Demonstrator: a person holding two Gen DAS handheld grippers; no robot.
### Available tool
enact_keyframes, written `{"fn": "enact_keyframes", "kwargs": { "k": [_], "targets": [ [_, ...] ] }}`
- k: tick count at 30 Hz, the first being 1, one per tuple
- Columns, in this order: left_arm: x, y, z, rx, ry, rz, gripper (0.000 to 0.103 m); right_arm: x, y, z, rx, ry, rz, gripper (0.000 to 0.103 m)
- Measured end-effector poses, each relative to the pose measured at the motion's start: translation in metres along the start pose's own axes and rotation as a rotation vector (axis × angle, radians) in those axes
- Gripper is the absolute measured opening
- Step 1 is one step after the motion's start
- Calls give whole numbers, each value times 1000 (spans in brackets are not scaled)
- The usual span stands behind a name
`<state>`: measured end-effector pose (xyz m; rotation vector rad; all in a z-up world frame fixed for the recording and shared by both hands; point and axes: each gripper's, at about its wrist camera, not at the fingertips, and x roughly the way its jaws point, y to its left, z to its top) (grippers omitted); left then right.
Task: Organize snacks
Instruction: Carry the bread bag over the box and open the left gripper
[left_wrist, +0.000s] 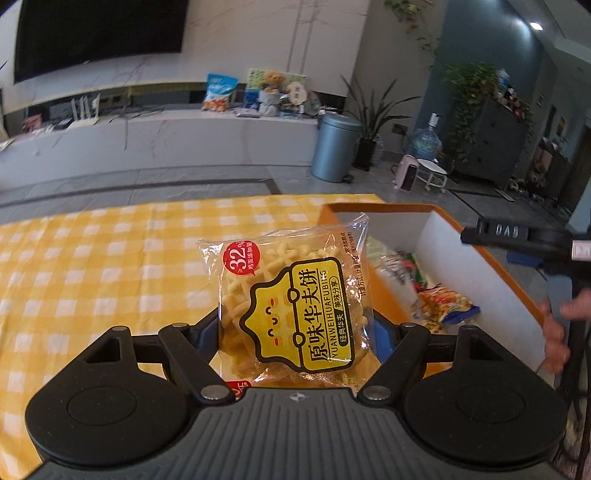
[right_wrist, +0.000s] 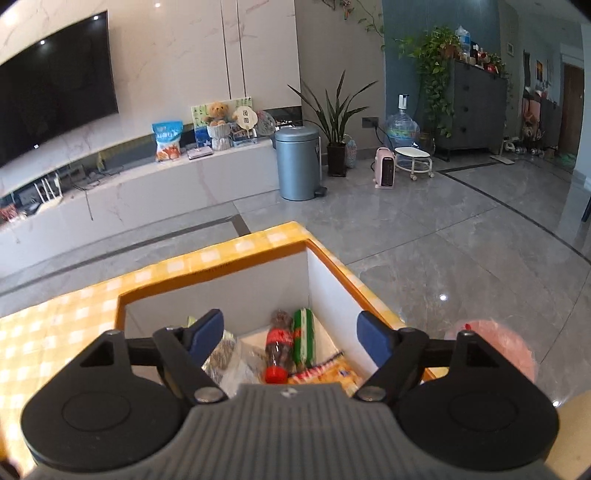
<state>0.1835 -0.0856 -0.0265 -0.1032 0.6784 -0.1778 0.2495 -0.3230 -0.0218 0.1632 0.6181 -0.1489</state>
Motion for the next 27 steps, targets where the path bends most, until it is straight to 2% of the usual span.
{"fn": "enact_keyframes", "kwargs": {
  "k": [5,9,12,17,21,23,27],
  "targets": [
    [18,-35,16,11,-15,-60,89,-10,-19,-3,4,22,67,78],
    [41,-53,22,-1,8,-123,89,-19,-31,-2,37,-9,45,83],
    [61,-63,24,-13,39,-195,89,-20,-42,-3,82,-11,48,83],
    [80,-83,20,22,21,-155,89,-16,-54,-5,131,6,9,83],
    [87,-89,21,-13,61,-234,87,-19,-63,-7,162,-4,19,83],
    [90,-93,20,-9,64,-247,87,-21,-64,-6,168,-11,23,83],
    [97,-103,14,41,77,-203,86,-22,-65,-4,173,-18,55,83]
  ]
}}
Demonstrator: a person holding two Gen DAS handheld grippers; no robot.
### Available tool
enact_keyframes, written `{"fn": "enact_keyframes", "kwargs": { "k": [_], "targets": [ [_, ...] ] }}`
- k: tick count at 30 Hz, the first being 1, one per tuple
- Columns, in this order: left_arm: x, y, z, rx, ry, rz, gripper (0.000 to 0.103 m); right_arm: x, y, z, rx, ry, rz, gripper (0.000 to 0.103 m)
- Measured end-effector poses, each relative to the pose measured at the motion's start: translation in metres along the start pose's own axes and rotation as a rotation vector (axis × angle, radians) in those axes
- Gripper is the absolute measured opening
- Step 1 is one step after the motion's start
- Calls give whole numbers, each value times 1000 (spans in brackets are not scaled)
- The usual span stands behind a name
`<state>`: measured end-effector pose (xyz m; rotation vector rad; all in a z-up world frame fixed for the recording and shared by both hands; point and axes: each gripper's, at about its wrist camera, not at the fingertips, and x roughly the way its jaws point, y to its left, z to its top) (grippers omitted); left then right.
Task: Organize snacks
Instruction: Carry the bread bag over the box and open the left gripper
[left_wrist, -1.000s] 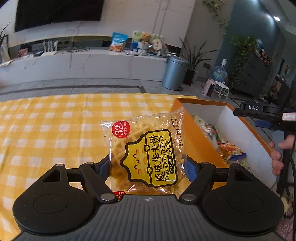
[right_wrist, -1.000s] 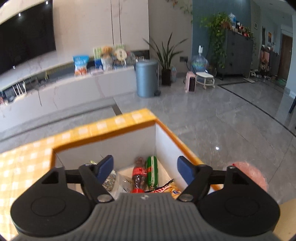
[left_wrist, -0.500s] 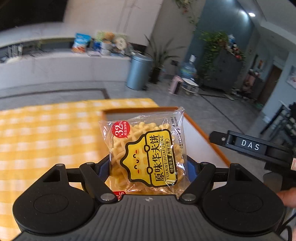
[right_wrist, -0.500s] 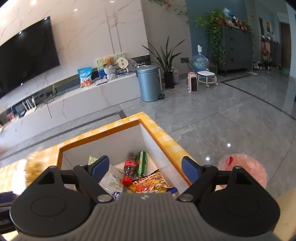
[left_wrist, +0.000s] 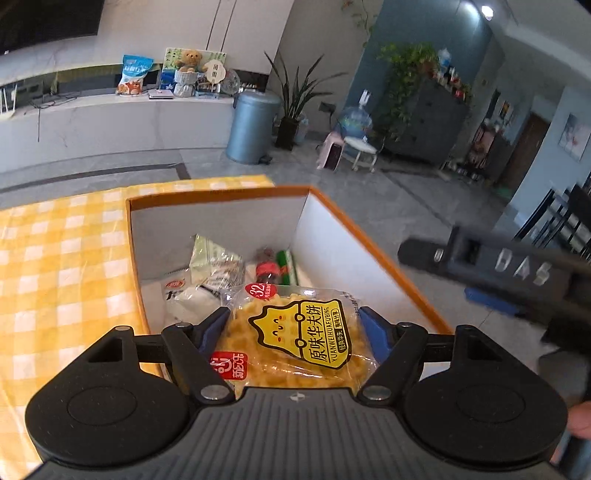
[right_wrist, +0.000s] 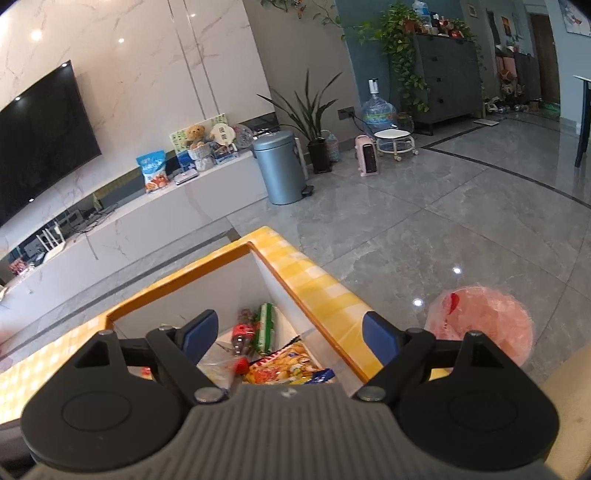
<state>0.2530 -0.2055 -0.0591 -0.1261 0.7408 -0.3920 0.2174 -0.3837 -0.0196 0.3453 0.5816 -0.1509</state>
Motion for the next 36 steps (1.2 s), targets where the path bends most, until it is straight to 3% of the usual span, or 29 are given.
{"fn": "enact_keyframes", "kwargs": {
  "k": [5,9,13,19,24,31,36],
  "targets": [
    [8,-2,-6,14,41,0,86,2,0,0,1,8,-12,83],
    [11,-3,-9,8,30,-1,83,2,0,-1,0,12,-16,83],
    [13,-3,-7,8,33,-22,92,2,2,-2,-11,13,-13,83],
    [7,0,-6,-15,41,-15,93,5,4,-2,-26,19,-34,83],
    [-7,4,-2,-16,36,20,93,4,0,-2,-21,15,-45,83],
    [-33,6,2,12,-30,75,93,8,11,-4,-37,16,-15,83],
    [-54,8,4,42,-60,117,93,12,10,-4,-30,9,-61,83]
  ]
}}
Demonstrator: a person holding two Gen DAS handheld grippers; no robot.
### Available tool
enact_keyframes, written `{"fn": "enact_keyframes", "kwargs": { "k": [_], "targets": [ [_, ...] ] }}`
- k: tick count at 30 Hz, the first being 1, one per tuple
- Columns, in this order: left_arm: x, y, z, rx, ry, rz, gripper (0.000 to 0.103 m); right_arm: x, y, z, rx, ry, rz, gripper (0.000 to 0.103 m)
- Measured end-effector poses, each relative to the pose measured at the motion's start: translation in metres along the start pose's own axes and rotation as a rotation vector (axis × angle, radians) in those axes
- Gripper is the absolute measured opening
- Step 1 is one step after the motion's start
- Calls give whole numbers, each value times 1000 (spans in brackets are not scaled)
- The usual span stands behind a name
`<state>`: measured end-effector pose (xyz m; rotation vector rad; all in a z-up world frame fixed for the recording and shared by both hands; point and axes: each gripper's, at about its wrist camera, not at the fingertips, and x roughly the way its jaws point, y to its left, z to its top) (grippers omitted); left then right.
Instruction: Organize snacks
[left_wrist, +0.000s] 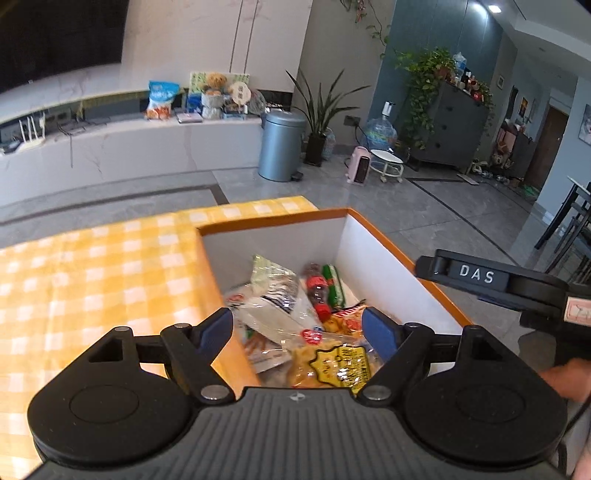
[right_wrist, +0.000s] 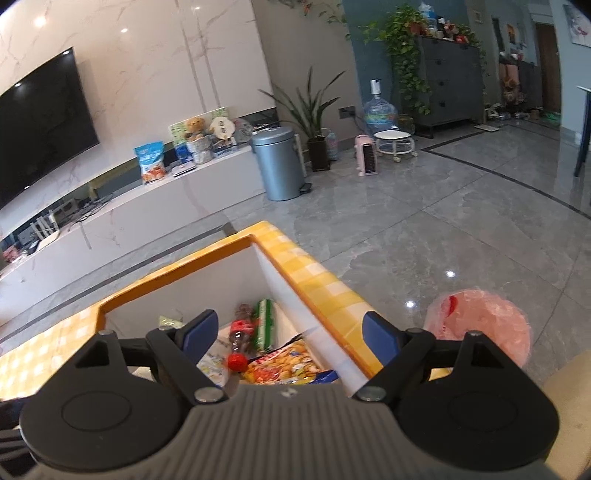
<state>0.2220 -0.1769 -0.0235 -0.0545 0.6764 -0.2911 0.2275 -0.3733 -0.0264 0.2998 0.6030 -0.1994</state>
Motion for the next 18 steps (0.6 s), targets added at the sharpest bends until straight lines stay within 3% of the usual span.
{"fn": "enact_keyframes", "kwargs": {
  "k": [10,18],
  "targets": [
    [-45,13,-7,32,-69,137,95,-18,11,0,59,-27,102,83],
    [-83,27,-15,-6,-88,105,95,-69,25,-22,18,-87,51,83]
  ]
}}
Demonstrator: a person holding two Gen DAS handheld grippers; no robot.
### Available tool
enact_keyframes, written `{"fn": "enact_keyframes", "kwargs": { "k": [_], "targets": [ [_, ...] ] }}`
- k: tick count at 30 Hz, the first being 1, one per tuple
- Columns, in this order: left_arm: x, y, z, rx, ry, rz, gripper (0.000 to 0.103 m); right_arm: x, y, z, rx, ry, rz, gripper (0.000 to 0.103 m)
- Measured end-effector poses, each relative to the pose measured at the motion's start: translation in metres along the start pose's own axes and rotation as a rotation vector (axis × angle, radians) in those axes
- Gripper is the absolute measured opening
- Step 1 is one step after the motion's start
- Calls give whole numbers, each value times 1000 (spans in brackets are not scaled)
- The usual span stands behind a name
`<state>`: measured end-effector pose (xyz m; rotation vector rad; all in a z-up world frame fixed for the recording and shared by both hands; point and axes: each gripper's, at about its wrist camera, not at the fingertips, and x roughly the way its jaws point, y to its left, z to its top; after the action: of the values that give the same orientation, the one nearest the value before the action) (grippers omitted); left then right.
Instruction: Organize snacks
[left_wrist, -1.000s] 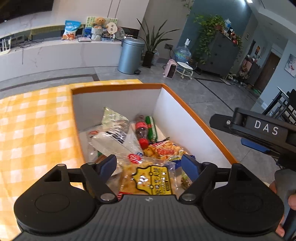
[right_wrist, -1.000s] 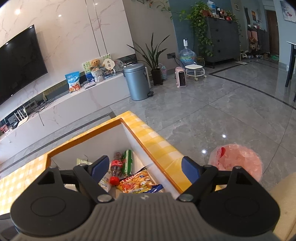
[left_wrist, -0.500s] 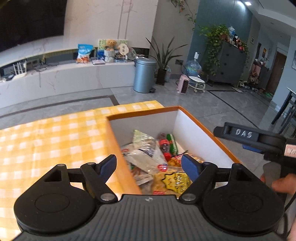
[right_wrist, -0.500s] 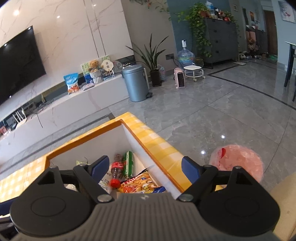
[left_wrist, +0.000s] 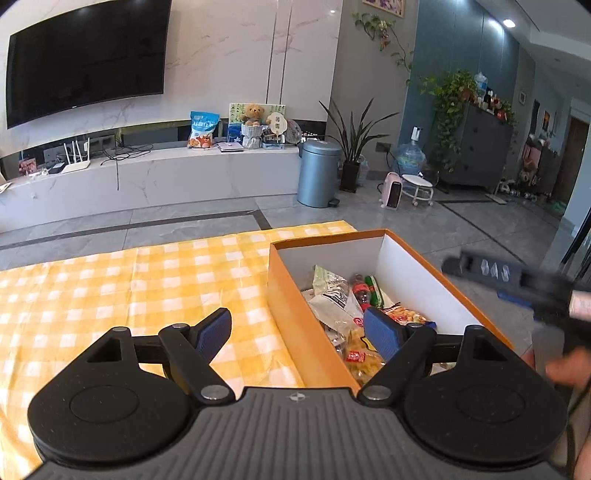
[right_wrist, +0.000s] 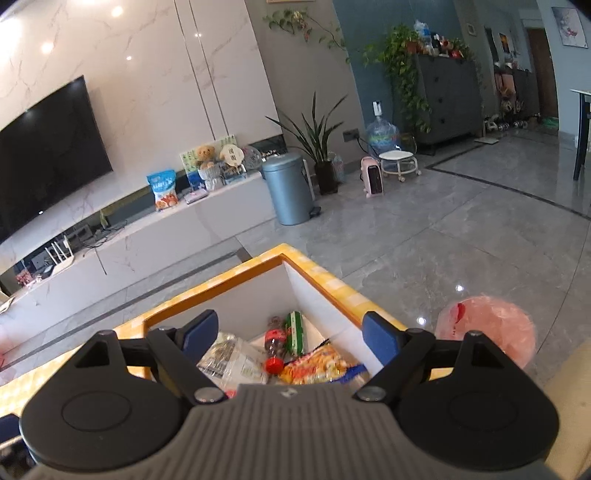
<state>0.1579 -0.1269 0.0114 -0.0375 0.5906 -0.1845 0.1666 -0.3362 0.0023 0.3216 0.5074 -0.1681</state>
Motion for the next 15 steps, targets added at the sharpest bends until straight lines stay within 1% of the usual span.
{"fn": "enact_keyframes", "kwargs": {
  "k": [3,7,13,15],
  "targets": [
    [-12,1,-3,0,-7,10,95,-21,0,-15,-38,17,-28,83],
    [-27,3,-7,-4,-23,20,96,-51,0,-33,-85,26,-27,83],
    [-41,7,-19,-4,-34,50,96,-88,14,-62,-170,30,44,83],
    [-46,8,-25,10,-40,52,96,-97,23,-71,-195,38,50,83]
  ]
}}
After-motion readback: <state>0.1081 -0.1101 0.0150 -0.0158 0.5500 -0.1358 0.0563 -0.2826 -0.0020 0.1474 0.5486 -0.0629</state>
